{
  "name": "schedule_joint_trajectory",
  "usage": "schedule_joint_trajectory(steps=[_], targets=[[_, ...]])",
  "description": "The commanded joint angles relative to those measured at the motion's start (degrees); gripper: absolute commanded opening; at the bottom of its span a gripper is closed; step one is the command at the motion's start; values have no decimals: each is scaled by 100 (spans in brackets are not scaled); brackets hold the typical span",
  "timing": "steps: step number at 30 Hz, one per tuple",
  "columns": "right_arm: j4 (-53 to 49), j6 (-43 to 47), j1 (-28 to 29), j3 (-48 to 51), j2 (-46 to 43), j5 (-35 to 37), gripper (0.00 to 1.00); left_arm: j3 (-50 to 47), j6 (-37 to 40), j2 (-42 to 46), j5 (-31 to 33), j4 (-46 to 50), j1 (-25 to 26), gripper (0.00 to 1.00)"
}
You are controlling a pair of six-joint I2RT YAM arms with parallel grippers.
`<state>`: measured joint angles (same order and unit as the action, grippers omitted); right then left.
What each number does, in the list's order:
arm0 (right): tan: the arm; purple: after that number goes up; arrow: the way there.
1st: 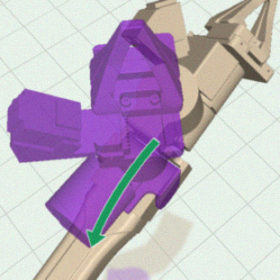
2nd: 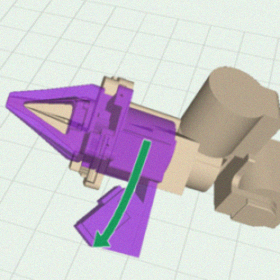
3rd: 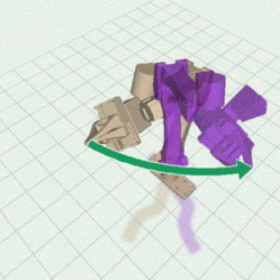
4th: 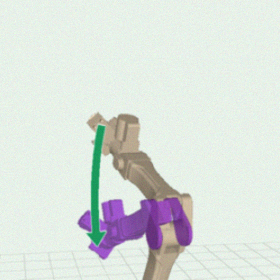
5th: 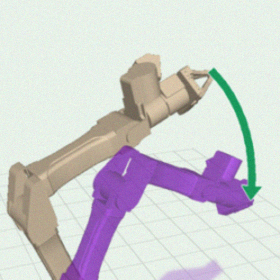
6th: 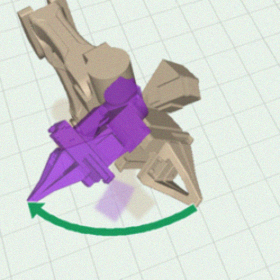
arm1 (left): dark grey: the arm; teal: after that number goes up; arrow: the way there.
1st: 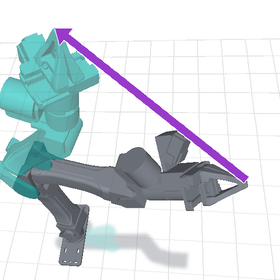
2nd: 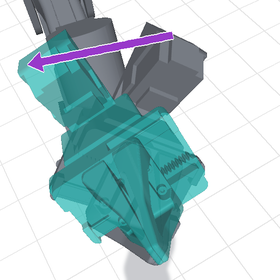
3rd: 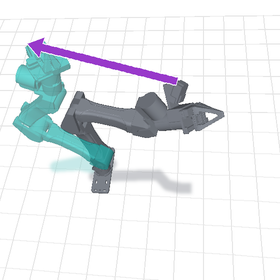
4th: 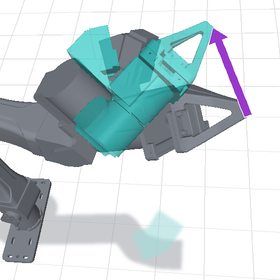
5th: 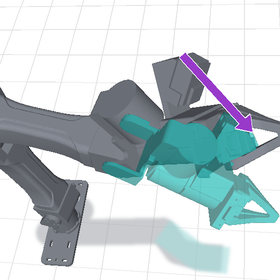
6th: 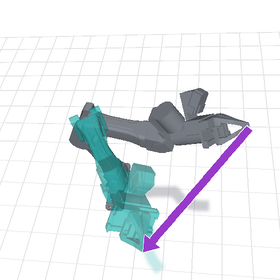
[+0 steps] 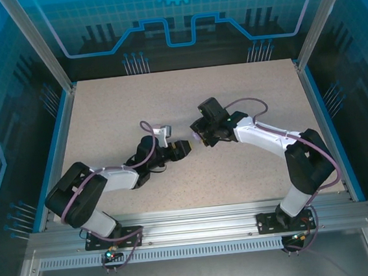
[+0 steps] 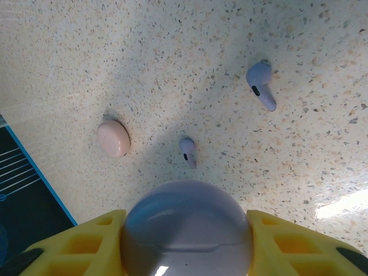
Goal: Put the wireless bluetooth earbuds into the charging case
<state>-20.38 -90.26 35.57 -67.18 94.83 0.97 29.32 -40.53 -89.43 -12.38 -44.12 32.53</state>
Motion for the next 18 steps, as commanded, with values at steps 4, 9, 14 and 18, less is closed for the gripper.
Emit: schedule_joint_trajectory(steps=[4, 9, 14, 18], targets=[[103, -84, -42, -95, 1, -88, 41, 287, -304, -326, 166, -801, 92, 60], [144, -65, -42, -103, 23, -111, 40, 464, -435, -539, 243, -929, 140, 60], [148, -62, -44, -94, 11, -111, 40, 694, -490, -778, 289, -998, 185, 60], [150, -53, -51, -77, 1, -133, 40, 800, -611, -988, 398, -1183, 201, 58]])
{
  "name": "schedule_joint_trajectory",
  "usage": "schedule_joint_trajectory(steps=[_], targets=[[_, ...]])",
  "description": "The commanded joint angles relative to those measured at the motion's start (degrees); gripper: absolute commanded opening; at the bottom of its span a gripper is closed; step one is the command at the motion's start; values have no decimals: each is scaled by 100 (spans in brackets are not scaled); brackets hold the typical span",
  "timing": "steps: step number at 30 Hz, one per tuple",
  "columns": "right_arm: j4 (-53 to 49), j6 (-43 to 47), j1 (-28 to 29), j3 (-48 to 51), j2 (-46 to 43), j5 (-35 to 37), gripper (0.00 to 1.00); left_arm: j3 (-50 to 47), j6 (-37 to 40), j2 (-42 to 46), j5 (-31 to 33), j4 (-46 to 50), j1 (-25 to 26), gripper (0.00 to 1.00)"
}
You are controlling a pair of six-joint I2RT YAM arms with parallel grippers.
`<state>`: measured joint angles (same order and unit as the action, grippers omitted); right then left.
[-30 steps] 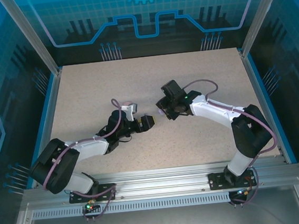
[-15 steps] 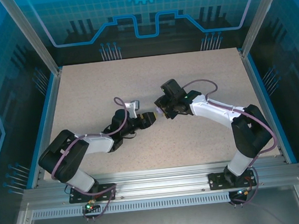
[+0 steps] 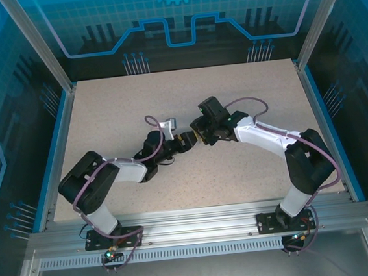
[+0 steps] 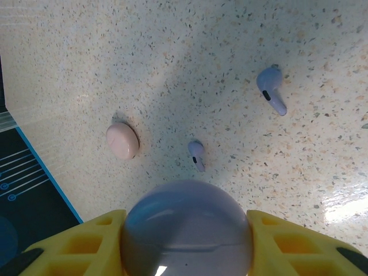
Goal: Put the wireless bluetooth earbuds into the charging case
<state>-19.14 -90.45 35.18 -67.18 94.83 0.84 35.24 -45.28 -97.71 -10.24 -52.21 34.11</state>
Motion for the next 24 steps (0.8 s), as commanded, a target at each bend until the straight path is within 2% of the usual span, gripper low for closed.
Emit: schedule_joint_trajectory(steps=[1, 18, 24], targets=[[32, -34, -11, -76, -8, -124, 40, 233, -169, -212, 204, -406, 47, 57], [269, -312, -114, 167, -115, -229, 38, 237, -360, -529, 929, -1112, 223, 49], [281, -333, -142, 209, -144, -269, 38, 331, -453, -669, 1147, -1291, 277, 42]])
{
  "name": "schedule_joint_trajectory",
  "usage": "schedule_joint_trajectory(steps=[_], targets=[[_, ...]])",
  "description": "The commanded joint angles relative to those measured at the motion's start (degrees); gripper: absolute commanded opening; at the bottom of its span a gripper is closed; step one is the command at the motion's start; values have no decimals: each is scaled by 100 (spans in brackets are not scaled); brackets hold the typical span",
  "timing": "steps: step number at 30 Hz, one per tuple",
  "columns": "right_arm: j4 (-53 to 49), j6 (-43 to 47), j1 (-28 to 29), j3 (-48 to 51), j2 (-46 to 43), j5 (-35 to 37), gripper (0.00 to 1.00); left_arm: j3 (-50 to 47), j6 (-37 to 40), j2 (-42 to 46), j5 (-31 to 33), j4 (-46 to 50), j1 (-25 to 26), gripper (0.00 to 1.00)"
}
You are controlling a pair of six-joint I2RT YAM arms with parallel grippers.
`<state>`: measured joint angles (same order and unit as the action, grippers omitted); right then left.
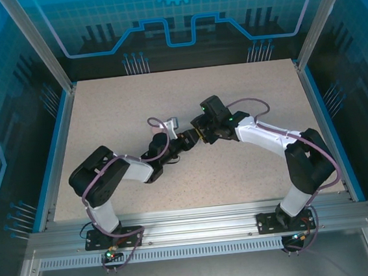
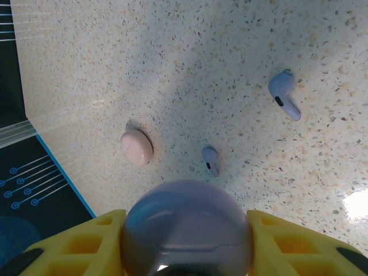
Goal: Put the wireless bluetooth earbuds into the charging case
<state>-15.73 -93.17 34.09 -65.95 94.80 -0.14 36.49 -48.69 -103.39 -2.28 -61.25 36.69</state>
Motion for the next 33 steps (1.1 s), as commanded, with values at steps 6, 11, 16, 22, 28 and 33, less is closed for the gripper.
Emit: schedule_joint_trajectory(steps=[6, 11, 16, 22, 28, 33], targets=[[-97, -25, -78, 104, -192, -199, 38, 303, -165, -219, 419, -444, 91, 31], [-76, -27, -111, 141, -209, -219, 38, 324, -184, -254, 440, -418, 119, 21], [-62, -17, -148, 179, -243, -236, 38, 293, -206, -234, 439, -402, 131, 10], [-56, -17, -203, 178, -280, -249, 48, 273, -242, -201, 400, -322, 156, 1], [-160, 97, -388, 203, -455, -215, 78, 214, -291, -147, 308, -136, 163, 0], [-431, 439, -630, 444, -956, -39, 84, 125, -205, 43, 50, 156, 125, 0]])
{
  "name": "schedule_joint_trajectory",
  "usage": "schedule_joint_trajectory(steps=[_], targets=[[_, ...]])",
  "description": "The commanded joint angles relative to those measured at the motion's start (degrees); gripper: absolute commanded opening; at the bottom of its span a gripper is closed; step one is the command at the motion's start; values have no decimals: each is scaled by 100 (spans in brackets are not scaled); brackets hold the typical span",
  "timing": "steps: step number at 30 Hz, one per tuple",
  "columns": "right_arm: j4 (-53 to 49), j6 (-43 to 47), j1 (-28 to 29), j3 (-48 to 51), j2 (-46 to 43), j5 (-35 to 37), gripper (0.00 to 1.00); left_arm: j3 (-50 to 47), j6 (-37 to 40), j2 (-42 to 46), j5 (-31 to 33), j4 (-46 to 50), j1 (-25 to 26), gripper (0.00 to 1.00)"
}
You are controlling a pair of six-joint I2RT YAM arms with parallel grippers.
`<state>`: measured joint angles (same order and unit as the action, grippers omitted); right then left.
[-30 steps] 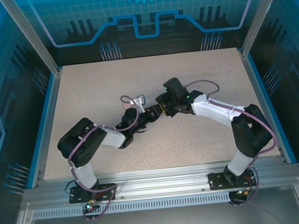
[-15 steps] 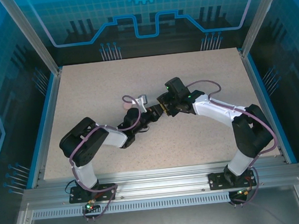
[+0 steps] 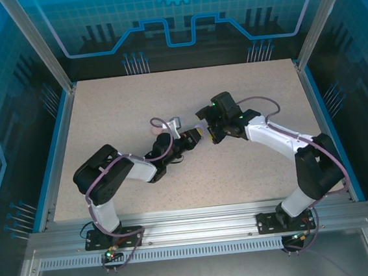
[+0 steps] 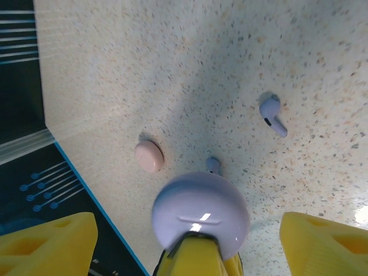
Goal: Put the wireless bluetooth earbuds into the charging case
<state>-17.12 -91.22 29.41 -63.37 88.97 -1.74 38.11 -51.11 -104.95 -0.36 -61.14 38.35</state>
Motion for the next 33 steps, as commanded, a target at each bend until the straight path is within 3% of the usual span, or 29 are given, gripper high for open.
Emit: schedule_joint_trajectory(steps=[1, 9, 13, 16, 21, 27, 33], targets=[[-366, 367, -232, 255, -505, 166, 84, -54, 94, 271, -225, 254, -47, 0], [-659, 2028, -775, 870, -1395, 293, 84, -74, 494, 890, -1432, 928, -311, 0], [-14, 3051, -1093, 1564, -1926, 12, 84, 24, 733, 1165, -2170, 1369, -456, 0], [628, 4074, -1229, 1964, -2361, -394, 83, 130, 916, 1349, -2733, 1810, -596, 0], [1465, 5423, -1332, 2274, -2683, -1742, 83, 351, 1194, 1618, -3415, 2529, -758, 0], [1915, 5974, -1260, 2329, -2350, -2960, 82, 657, 1415, 1710, -4042, 3132, -832, 0], [1960, 6194, -915, 2266, -2091, -2952, 80, 699, 1450, 1793, -4112, 3232, -846, 0]])
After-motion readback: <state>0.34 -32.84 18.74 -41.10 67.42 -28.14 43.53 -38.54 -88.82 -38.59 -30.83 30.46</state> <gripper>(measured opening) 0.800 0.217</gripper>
